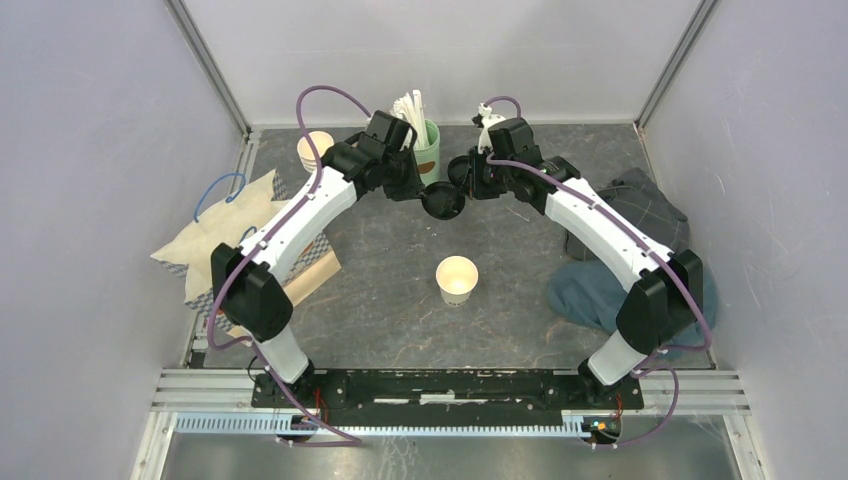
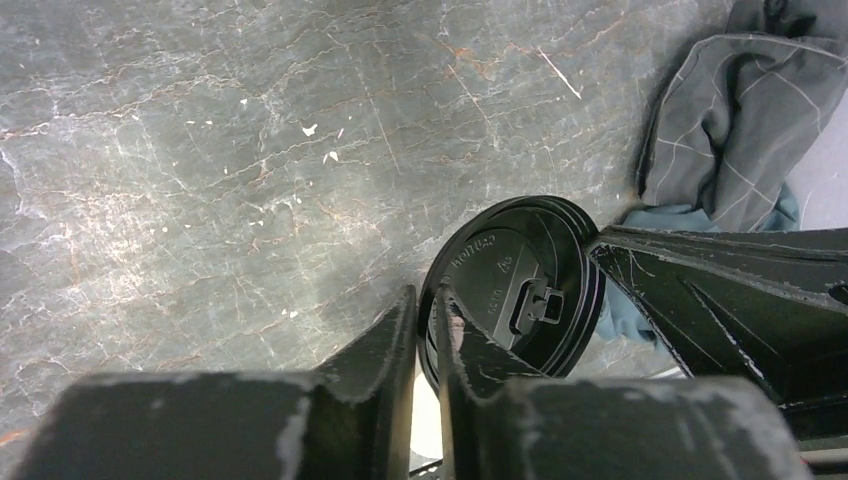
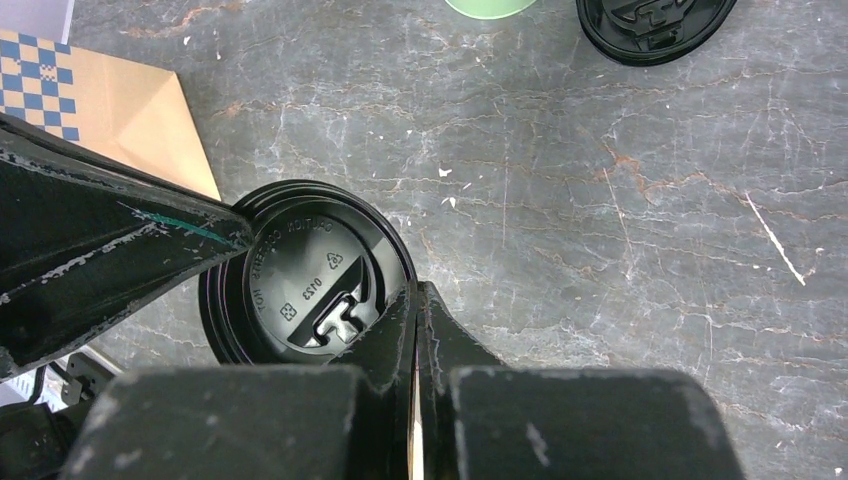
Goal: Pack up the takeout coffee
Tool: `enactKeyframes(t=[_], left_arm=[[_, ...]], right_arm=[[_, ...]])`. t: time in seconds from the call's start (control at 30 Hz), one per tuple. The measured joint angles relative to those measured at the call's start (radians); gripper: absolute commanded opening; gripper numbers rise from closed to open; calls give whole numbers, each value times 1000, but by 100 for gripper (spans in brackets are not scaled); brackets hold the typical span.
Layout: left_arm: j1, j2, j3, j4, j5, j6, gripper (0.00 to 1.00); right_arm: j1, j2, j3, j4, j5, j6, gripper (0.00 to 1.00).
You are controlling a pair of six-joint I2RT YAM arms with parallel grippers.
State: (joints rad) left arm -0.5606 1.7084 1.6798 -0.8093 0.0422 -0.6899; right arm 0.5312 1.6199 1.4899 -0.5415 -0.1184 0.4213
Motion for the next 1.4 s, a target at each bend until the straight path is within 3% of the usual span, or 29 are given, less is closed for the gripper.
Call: enactKeyframes(t=[0.17, 0.23, 0.27, 0.33, 0.4, 0.57, 0.67, 0.8, 0.97, 1.2, 1.4], left_arm=[[-2, 0, 0, -5, -11, 10, 2], [-3, 0, 0, -5, -11, 11, 2], [-3, 0, 0, -5, -11, 11, 2], [-4, 0, 0, -6, -11, 11, 2], [-4, 0, 1, -8, -10, 11, 2], [23, -16, 10, -22, 72, 3, 2], [79, -74, -25, 29, 230, -57, 2], [161, -223, -208, 253, 442, -257, 2], [200, -360, -496, 754, 651, -687, 2], [196, -364, -606, 1157, 738, -1054, 2], [196, -397, -640, 1281, 757, -1171, 2]], right_arm=[[5, 0, 0, -6, 10, 0, 0], [7, 0, 2, -10, 13, 0, 0], [8, 0, 6, -15, 14, -1, 7], [8, 0, 16, -24, 15, -3, 33], [8, 0, 39, -46, 14, -16, 54], [-3, -47, 93, -107, 0, -82, 82], [-25, -182, 28, -66, -75, -122, 90], [-56, -393, -89, 51, -204, -117, 98], [-62, -572, -222, 328, -337, -6, 98], [-29, -484, -297, 662, -425, 254, 98], [13, -401, -333, 773, -427, 406, 98]])
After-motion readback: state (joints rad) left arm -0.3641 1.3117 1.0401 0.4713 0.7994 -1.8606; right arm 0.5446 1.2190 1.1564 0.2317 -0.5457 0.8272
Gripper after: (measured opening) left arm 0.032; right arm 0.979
